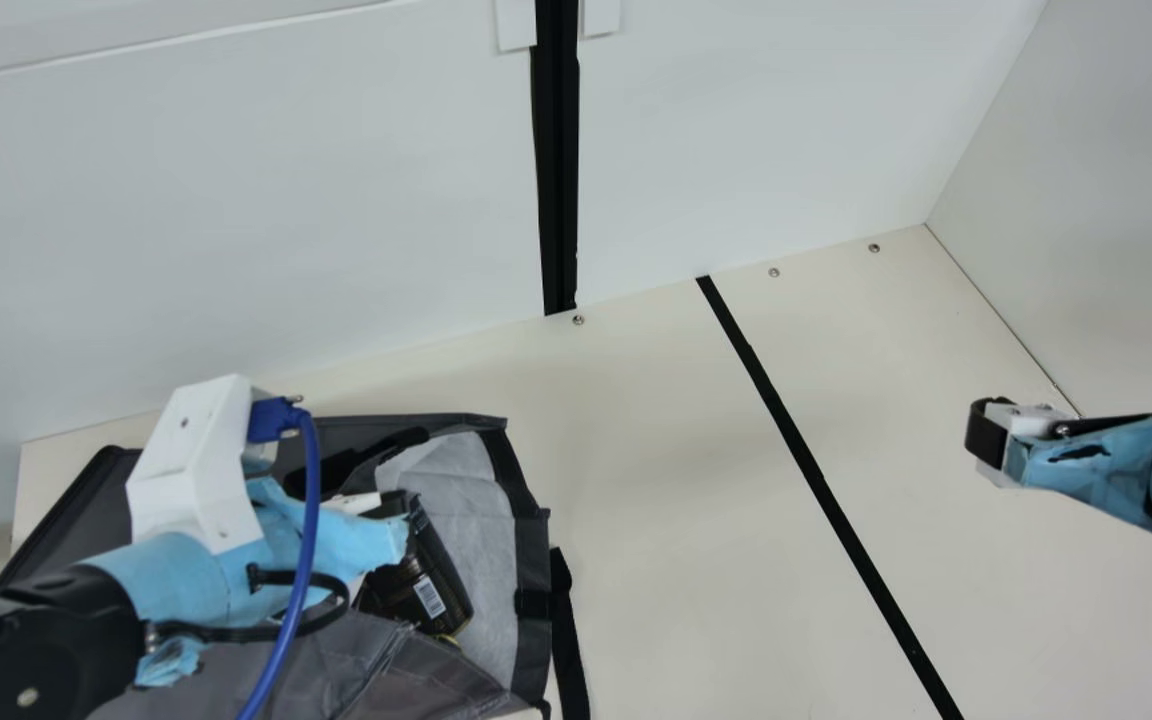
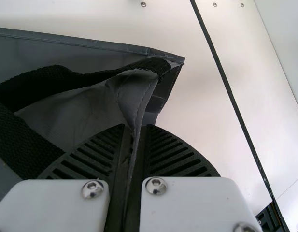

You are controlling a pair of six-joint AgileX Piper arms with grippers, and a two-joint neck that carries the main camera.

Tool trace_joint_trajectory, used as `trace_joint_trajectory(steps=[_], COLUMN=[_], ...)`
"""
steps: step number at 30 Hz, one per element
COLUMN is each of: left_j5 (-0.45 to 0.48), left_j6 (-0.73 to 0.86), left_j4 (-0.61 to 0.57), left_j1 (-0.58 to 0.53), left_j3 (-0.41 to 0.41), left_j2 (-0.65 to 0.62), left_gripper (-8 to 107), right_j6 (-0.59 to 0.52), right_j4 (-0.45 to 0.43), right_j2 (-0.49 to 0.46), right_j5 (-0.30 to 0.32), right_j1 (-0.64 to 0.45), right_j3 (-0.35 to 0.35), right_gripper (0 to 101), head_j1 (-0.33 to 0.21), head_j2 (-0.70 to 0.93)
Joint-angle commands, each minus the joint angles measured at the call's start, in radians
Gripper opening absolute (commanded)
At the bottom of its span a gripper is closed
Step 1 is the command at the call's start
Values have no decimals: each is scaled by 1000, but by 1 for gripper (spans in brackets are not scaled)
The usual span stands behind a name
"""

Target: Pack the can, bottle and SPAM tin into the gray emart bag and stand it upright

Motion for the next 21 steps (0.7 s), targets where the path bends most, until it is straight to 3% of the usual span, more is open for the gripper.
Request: trace_joint_trajectory(steps=[1,21], left_j5=[0,0], left_j6=[0,0], left_j4=[0,0], left_j1=[0,0], left_j3=[0,0], left_j2=[0,0], left_gripper=[-8,-8], right_j6=[-11,-247], right_j4=[6,169], right_j2=[2,94], right_j5=[0,0], right_j1=[1,-56], right_j3=[3,57], right_gripper=[95,95], head_j1=[-23,-23], head_j2=[-1,-1])
